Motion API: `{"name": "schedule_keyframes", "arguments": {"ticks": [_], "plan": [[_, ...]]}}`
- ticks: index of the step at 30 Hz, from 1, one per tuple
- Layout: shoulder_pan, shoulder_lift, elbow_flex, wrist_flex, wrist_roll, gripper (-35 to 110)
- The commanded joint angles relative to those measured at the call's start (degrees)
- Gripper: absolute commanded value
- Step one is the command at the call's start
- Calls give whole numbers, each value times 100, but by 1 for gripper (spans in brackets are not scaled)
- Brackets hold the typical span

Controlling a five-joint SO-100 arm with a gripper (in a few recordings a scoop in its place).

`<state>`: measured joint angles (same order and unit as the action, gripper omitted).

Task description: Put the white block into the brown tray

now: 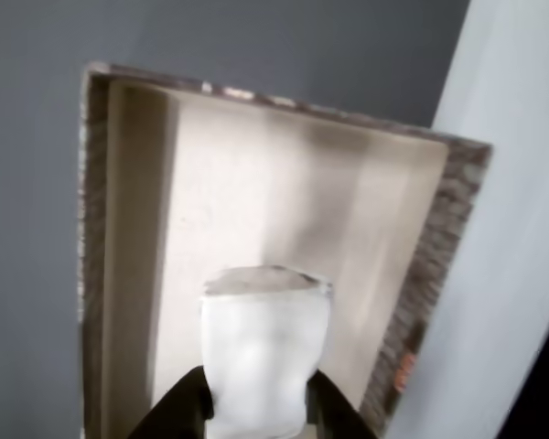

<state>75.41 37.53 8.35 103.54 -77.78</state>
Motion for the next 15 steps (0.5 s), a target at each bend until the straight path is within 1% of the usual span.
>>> {"name": "schedule_keyframes", "arguments": {"ticks": [1, 5, 9, 15], "plan": [[44, 0, -281, -44, -114, 0], [167, -281, -413, -44, -79, 0], [202, -519, -519, -35, 176, 0], [202, -686, -650, -114, 185, 0]]}}
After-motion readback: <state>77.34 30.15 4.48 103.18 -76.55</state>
